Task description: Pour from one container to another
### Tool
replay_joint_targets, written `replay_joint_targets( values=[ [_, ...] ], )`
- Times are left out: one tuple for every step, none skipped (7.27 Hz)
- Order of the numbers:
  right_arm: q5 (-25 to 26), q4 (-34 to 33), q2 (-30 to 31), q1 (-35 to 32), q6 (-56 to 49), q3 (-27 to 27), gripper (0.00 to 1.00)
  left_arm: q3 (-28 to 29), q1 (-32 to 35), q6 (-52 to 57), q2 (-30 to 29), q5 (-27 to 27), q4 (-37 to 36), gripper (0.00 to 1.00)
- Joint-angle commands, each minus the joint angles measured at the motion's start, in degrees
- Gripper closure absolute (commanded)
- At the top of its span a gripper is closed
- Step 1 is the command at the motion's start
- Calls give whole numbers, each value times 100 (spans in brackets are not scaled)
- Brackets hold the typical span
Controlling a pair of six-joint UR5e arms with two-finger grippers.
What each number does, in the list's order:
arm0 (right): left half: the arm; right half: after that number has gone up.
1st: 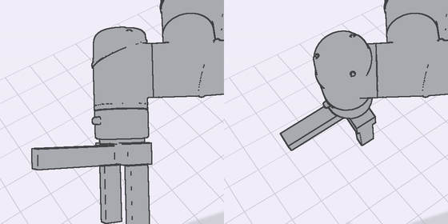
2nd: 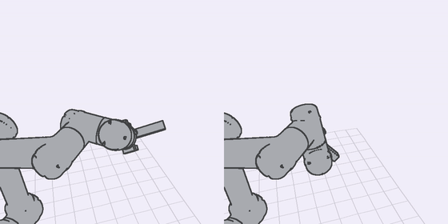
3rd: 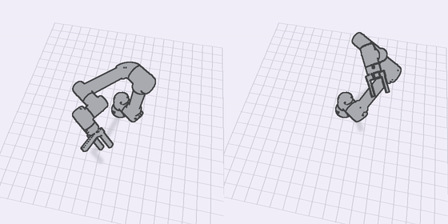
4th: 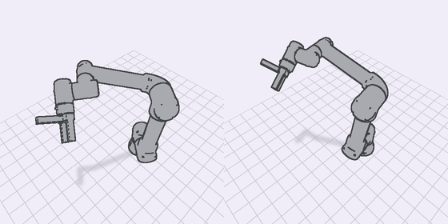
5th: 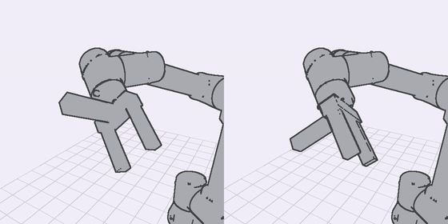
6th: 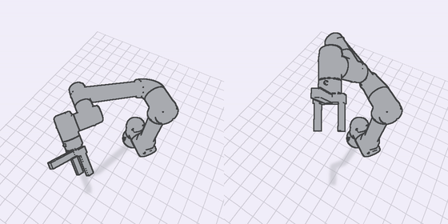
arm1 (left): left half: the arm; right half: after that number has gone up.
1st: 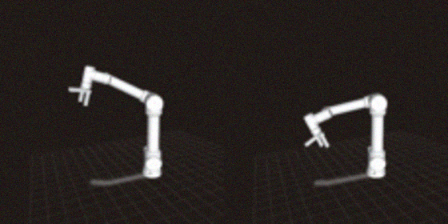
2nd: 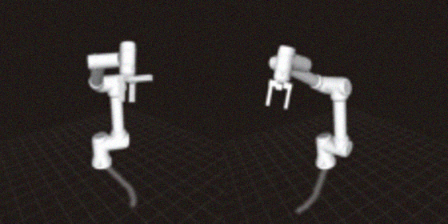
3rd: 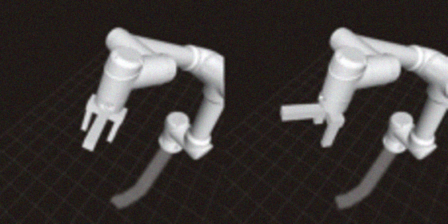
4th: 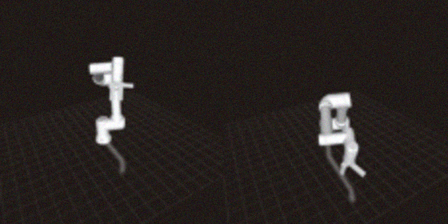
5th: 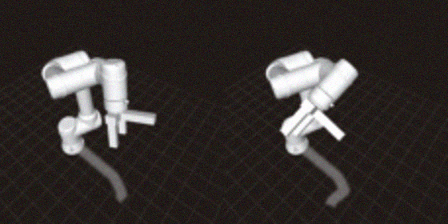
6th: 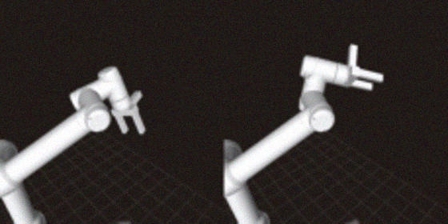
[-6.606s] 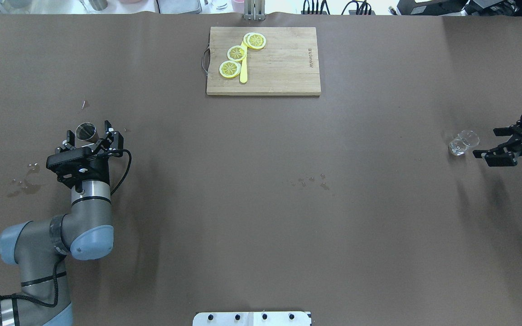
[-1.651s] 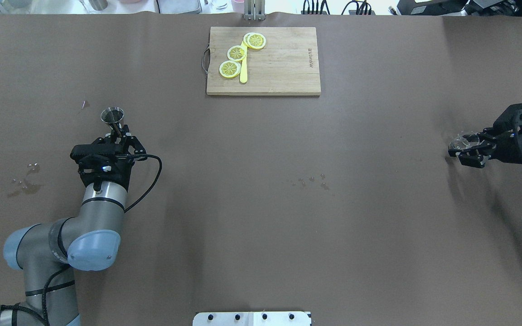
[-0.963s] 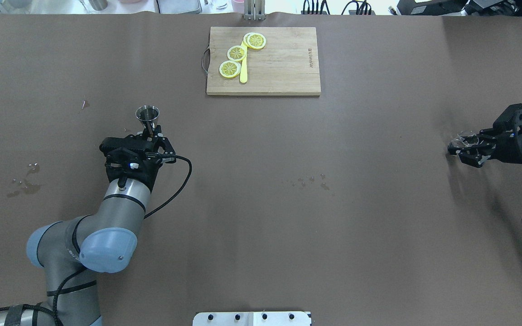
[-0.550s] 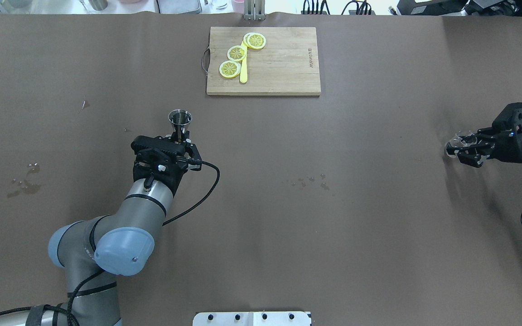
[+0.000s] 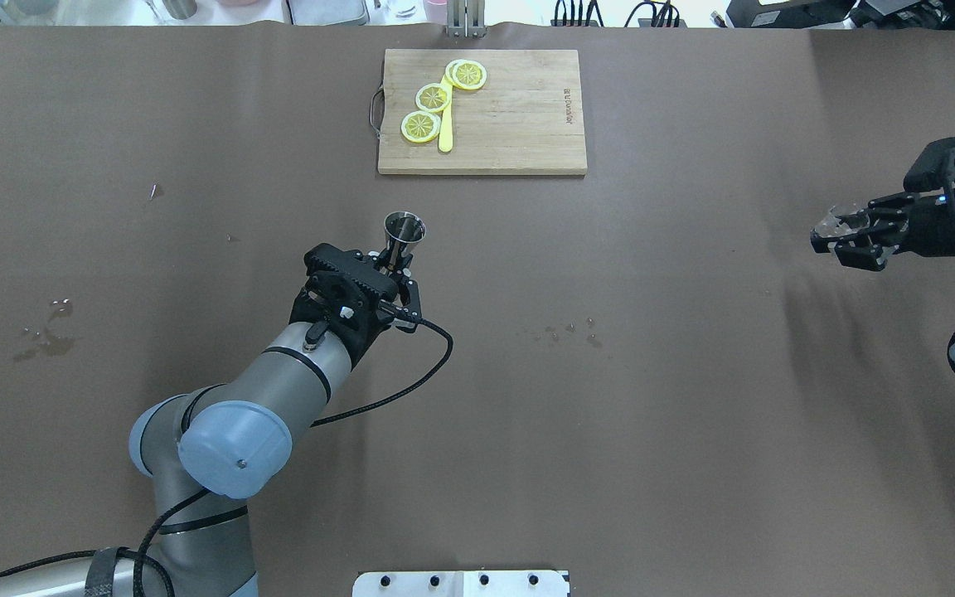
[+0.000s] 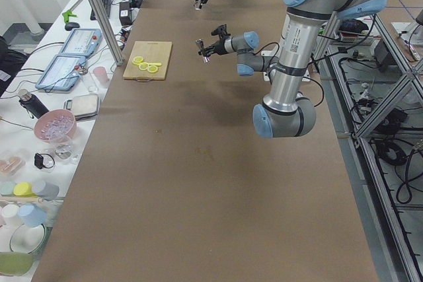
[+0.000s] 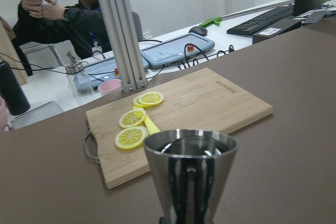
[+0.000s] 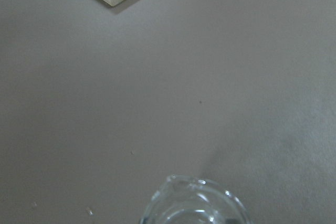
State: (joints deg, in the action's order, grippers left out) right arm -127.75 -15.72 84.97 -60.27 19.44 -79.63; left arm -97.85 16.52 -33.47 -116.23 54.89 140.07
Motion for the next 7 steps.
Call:
replay_joint_targets(
  values=[
    [-93, -2502, -312, -134, -1007, -1479, 100, 509, 149, 734, -302, 765, 790, 100],
    [-58, -3263, -584, -91, -1142, -1798, 100, 799, 185, 989, -478, 925, 1098, 100],
    [12, -3419, -726, 14, -1144, -1828, 100, 985, 264, 1209, -662, 1092, 1188, 100],
    [196, -3420, -753, 119, -1144, -1854, 100, 1283, 421, 1560, -882, 1703, 1476, 100],
    [206, -3516, -832, 173, -1144, -1950, 100, 1556, 527, 1850, -1058, 2022, 1784, 100],
    [259, -3900, -850, 330, -1152, -2247, 100, 1793, 572, 2123, -1216, 2321, 1944, 100],
    [442, -4347, -850, 558, -1179, -2572, 100, 2013, 659, 2483, -1374, 2785, 2102, 100]
  ],
)
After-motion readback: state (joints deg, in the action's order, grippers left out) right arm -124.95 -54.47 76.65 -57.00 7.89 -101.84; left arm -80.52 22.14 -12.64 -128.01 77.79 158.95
